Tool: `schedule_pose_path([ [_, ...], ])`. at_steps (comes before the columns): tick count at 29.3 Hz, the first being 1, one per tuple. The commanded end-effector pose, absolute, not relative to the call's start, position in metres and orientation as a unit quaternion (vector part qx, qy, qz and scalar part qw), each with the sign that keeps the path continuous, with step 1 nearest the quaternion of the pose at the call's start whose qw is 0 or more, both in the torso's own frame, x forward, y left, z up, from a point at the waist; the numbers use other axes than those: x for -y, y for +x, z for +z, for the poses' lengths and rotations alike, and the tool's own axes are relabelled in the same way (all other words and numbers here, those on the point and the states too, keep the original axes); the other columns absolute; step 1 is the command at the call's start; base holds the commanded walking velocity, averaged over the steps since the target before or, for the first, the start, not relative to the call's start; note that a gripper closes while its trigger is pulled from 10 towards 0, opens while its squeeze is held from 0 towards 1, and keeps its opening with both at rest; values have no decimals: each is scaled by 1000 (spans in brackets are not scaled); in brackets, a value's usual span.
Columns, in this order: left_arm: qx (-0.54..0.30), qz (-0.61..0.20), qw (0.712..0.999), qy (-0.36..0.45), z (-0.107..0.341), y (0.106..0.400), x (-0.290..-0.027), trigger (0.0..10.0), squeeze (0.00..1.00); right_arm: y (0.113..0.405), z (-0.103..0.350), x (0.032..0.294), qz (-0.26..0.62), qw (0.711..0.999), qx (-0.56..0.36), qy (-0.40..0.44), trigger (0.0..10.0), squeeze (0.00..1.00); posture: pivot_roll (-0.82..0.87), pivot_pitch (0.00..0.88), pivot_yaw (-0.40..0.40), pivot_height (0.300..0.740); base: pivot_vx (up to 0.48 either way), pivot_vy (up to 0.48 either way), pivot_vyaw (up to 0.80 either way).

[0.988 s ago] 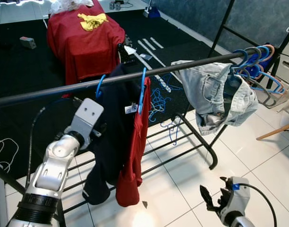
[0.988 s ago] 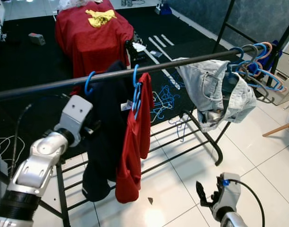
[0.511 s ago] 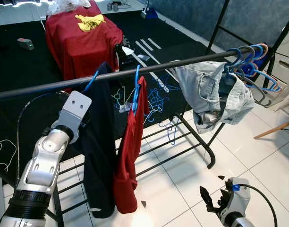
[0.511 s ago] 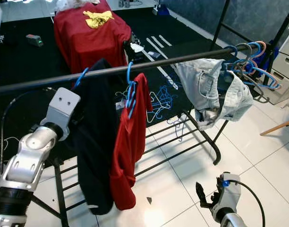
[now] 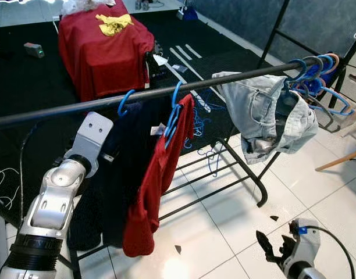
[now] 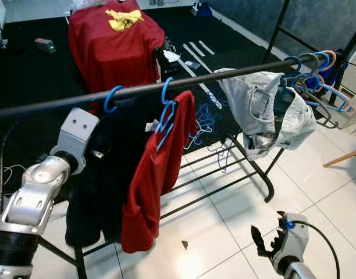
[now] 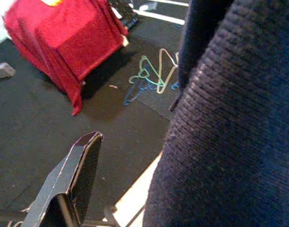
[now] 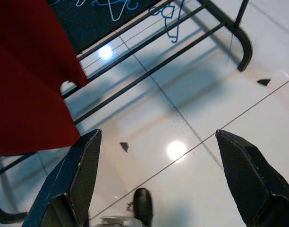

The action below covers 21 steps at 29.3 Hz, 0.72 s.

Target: Hang hanger

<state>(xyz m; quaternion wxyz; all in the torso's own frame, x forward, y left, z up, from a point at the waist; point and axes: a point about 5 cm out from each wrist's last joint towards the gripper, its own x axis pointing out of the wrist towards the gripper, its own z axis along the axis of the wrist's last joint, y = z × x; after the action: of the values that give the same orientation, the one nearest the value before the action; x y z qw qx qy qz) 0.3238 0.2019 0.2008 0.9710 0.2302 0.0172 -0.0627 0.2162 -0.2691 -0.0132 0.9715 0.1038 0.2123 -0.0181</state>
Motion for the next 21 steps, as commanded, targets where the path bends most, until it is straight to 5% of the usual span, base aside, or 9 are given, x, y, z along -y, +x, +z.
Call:
schedule_pose_path([
  [1,-14,-60,969,238,218,322,-210,10000,1000,212,-21,254,-17,969,-219,110,10000,0,22,183,-60,740,0,0,0],
  [9,-7,-68,972,227,227,322,-209,10000,1000,214,-21,244,-12,970,-215,114,10000,0,25,184,-62,740,0,0,0],
  [10,5,-101,978,180,233,320,-203,10000,0,214,-21,244,-11,970,-215,116,10000,0,25,185,-63,740,0,0,0],
  [14,22,-229,971,61,247,308,-194,10000,0,204,-25,262,-19,966,-222,129,10000,0,25,185,-67,740,0,0,0],
  [21,16,-349,937,14,247,289,-190,10000,0,198,-26,273,-24,964,-226,134,10000,0,24,184,-67,740,0,0,0],
])
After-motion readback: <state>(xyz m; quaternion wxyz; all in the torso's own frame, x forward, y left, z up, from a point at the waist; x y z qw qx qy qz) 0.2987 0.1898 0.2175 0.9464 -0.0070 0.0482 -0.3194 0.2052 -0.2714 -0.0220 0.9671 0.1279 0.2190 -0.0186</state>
